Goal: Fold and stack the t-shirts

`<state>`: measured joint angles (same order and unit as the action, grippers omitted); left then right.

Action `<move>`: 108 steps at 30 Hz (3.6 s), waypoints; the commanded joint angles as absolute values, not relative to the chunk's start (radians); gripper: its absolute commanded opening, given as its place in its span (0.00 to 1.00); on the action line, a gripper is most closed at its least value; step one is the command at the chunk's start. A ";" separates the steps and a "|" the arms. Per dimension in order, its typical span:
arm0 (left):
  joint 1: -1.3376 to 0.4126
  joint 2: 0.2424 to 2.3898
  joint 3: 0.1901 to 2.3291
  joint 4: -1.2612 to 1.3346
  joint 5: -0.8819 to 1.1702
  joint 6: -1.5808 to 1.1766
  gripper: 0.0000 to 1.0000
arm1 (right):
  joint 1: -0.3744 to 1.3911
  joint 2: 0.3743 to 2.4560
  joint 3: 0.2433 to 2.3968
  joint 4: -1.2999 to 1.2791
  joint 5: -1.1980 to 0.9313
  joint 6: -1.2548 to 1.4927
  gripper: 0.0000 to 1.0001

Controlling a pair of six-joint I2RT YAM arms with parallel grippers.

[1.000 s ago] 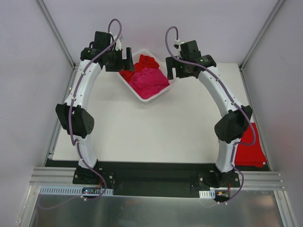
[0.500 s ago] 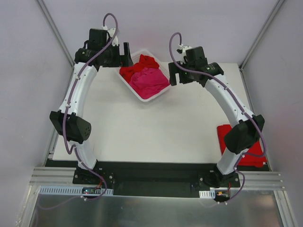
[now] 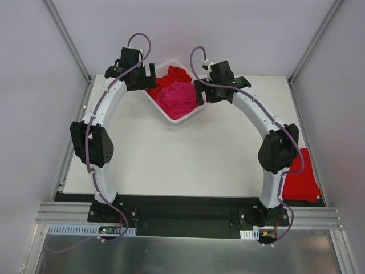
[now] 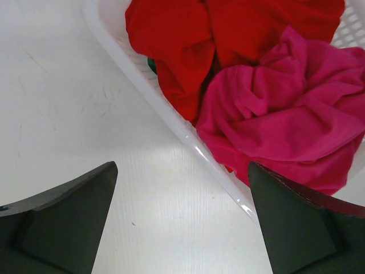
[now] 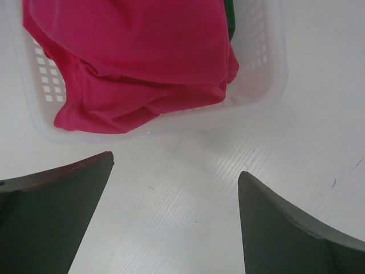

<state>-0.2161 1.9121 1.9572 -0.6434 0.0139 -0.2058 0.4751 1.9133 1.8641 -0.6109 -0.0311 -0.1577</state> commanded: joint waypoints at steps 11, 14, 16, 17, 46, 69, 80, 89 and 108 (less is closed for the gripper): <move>-0.224 1.893 1.709 -0.334 0.090 -0.377 0.99 | 0.485 1.821 1.881 -0.560 0.009 -0.155 0.97; -0.224 1.911 1.704 -0.340 0.103 -0.396 0.99 | 0.488 1.789 1.870 -0.566 0.014 -0.163 0.97; -0.224 1.895 1.659 -0.338 0.083 -0.419 0.99 | 0.486 1.772 1.867 -0.569 0.015 -0.166 0.97; -0.224 1.891 1.652 -0.333 0.057 -0.417 0.99 | 0.486 1.767 1.861 -0.569 0.012 -0.166 0.97; -0.215 2.062 1.776 -0.336 -0.071 -0.549 0.00 | 0.491 1.746 1.838 -0.588 -0.052 -0.184 0.97; -0.201 2.092 1.888 -0.291 0.161 -0.304 0.00 | 0.514 1.738 1.741 -0.514 -0.156 -0.212 0.97; -0.196 2.069 1.813 -0.290 0.193 -0.325 0.00 | 0.641 1.950 1.871 -0.459 -0.068 -0.302 0.99; -0.196 2.045 1.790 -0.291 0.175 -0.310 0.00 | 0.723 2.122 2.016 -0.561 0.026 -0.373 0.99; -0.202 2.068 1.781 -0.287 0.195 -0.327 0.00 | 0.752 1.942 1.985 -0.539 0.143 -0.394 0.01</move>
